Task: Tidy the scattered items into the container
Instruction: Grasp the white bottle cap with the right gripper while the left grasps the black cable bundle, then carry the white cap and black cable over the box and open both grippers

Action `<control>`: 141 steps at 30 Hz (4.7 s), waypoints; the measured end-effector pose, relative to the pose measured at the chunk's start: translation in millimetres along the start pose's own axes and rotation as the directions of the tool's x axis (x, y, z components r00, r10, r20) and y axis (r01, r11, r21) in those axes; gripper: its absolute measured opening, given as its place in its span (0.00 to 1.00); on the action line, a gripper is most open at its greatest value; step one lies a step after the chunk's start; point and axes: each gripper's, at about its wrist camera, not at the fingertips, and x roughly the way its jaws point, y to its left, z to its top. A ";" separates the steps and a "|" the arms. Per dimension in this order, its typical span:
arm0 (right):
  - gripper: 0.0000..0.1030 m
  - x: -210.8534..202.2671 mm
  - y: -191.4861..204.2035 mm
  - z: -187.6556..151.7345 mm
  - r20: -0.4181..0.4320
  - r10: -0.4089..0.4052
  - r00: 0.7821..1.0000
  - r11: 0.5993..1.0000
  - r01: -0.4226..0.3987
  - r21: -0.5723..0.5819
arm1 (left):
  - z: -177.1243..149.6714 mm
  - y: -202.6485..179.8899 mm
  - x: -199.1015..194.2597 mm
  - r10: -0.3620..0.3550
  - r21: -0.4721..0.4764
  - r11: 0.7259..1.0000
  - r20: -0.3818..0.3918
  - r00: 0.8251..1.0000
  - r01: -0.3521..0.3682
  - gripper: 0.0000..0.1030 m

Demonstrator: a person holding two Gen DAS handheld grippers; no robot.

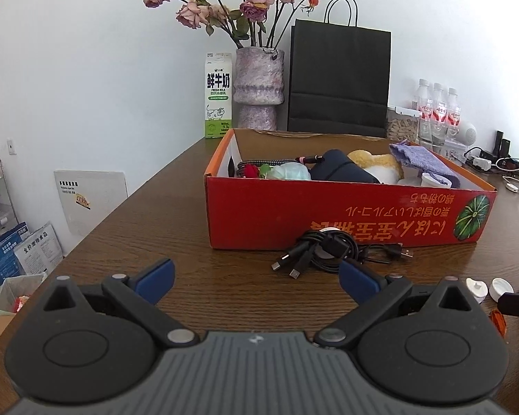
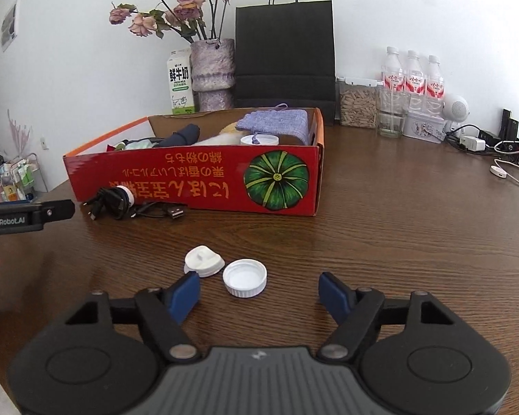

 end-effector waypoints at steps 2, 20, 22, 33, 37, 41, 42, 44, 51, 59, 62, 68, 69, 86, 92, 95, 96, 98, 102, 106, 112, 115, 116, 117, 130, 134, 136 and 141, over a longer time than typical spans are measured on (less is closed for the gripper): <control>0.66 3.3 -0.3 1.2 -0.010 -0.005 1.000 1.000 0.005 0.009 | -2.1 0.9 0.1 -0.002 -0.007 1.000 0.000 1.000 0.002 1.00; 0.26 0.4 6.2 12.3 0.057 0.026 0.998 1.000 -0.026 0.003 | -1.9 -3.9 9.3 0.005 -0.008 1.000 -0.051 0.999 -0.006 1.00; 0.26 -2.0 7.1 18.6 0.075 0.035 0.997 0.999 -0.035 0.006 | 0.6 -8.0 11.2 -0.009 -0.001 1.000 -0.056 0.998 0.009 1.00; 0.26 14.8 15.3 48.0 0.148 0.025 0.989 1.000 -0.025 0.001 | 22.3 -37.1 41.2 0.007 0.003 1.000 -0.094 0.996 -0.006 1.00; 0.26 26.7 20.0 42.3 0.151 -0.007 0.989 1.000 0.010 -0.021 | 20.9 -42.3 49.2 0.029 0.019 0.999 -0.099 0.995 -0.028 1.00; 0.26 29.0 17.3 40.7 0.152 -0.003 0.988 1.000 0.004 -0.008 | 21.2 -42.7 56.0 0.039 0.020 0.999 -0.123 0.992 -0.037 1.00; 0.26 28.8 16.7 40.5 0.153 -0.003 0.988 1.000 0.004 -0.004 | 21.3 -42.6 57.3 0.041 0.013 0.999 -0.125 0.991 -0.039 1.00; 0.26 28.6 17.3 39.5 0.153 -0.003 0.988 1.000 0.004 -0.003 | 21.5 -42.6 59.4 0.048 0.010 0.999 -0.133 0.990 -0.047 1.00; 0.26 29.2 21.2 39.8 0.149 0.001 0.989 1.000 0.004 -0.029 | 20.5 -43.5 57.3 0.007 0.006 1.000 -0.127 0.992 -0.006 0.81; 0.26 28.4 22.3 39.4 0.150 -0.005 0.989 1.000 0.009 -0.029 | 15.3 -42.4 43.2 -0.050 -0.010 0.999 -0.102 0.993 0.050 0.51; 0.26 28.4 21.7 39.5 0.150 -0.006 0.989 0.999 0.011 -0.032 | 14.5 -41.0 38.6 -0.057 -0.012 0.998 -0.090 0.994 0.056 0.50; 0.26 28.0 22.1 39.5 0.154 -0.007 0.988 0.999 0.012 -0.034 | 13.8 -37.9 29.8 -0.070 -0.019 0.997 -0.065 0.995 0.069 0.50; 0.26 28.1 22.5 39.5 0.154 -0.007 0.988 0.999 0.013 -0.034 | 13.6 -37.5 28.0 -0.072 -0.019 0.997 -0.060 0.996 0.071 0.50; 0.26 16.3 42.8 56.9 0.255 0.074 0.964 0.996 -0.057 -0.075 | 53.7 -29.5 -4.1 -0.111 -0.042 0.992 0.118 0.987 0.117 0.50; 0.26 22.1 54.6 99.0 0.327 0.093 0.941 0.993 -0.064 -0.098 | 80.7 -27.8 5.6 -0.103 -0.065 0.991 0.176 0.979 0.116 0.50; 0.26 34.7 59.4 121.7 0.349 0.086 0.933 0.994 -0.056 -0.094 | 95.1 -27.1 18.1 -0.097 -0.088 0.990 0.189 0.977 0.115 0.50; 0.26 40.6 60.8 129.0 0.354 0.082 0.932 0.995 -0.054 -0.090 | 101.4 -27.2 24.5 -0.095 -0.092 0.989 0.195 0.976 0.115 0.50; 0.26 54.1 61.8 141.9 0.361 0.074 0.929 0.996 -0.048 -0.080 | 113.8 -28.3 39.4 -0.084 -0.098 0.990 0.207 0.975 0.106 0.50; 0.26 82.1 57.2 154.6 0.357 0.063 0.932 0.998 -0.057 -0.028 | 125.6 -27.0 75.0 -0.057 -0.125 0.989 0.210 0.976 0.084 0.50; 0.26 97.0 52.6 144.9 0.311 0.046 0.949 0.999 -0.036 -0.038 | 113.9 -23.0 103.2 -0.048 -0.122 0.991 0.120 0.992 0.063 0.50; 0.26 101.7 51.4 138.1 0.286 0.035 0.958 0.999 -0.027 -0.030 | 106.9 -21.6 102.8 -0.045 -0.113 0.992 0.120 0.992 0.058 0.50; 0.26 101.1 53.0 135.4 0.283 0.035 0.958 0.999 -0.026 -0.036 | 103.1 -25.1 103.3 -0.044 -0.098 0.994 0.109 0.993 0.055 0.50; 0.26 101.1 53.4 134.9 0.281 0.036 0.959 0.999 -0.026 -0.036 | 102.5 -25.8 103.1 -0.045 -0.097 0.994 0.108 0.993 0.055 0.50; 0.26 100.9 53.5 134.2 0.280 0.036 0.959 0.999 -0.027 -0.036 | 102.6 -26.3 102.9 -0.044 -0.095 0.994 0.108 0.993 0.054 0.50; 0.90 85.1 58.8 124.6 0.318 0.021 0.948 0.998 -0.001 -0.062 | 97.4 -29.0 82.5 0.016 -0.069 0.998 0.237 0.971 0.001 1.00; 1.00 80.1 57.3 123.5 0.336 0.014 0.942 0.998 0.005 -0.057 | 93.8 -30.6 75.0 0.033 -0.072 0.997 0.282 0.959 -0.014 1.00; 1.00 79.7 56.8 122.8 0.333 0.007 0.943 0.998 0.013 -0.058 | 93.1 -30.3 75.2 0.033 -0.074 0.997 0.277 0.960 -0.012 1.00; 1.00 78.8 57.8 123.2 0.336 0.003 0.942 0.998 0.019 -0.061 | 91.4 -27.9 73.4 0.040 -0.080 0.997 0.285 0.958 -0.018 1.00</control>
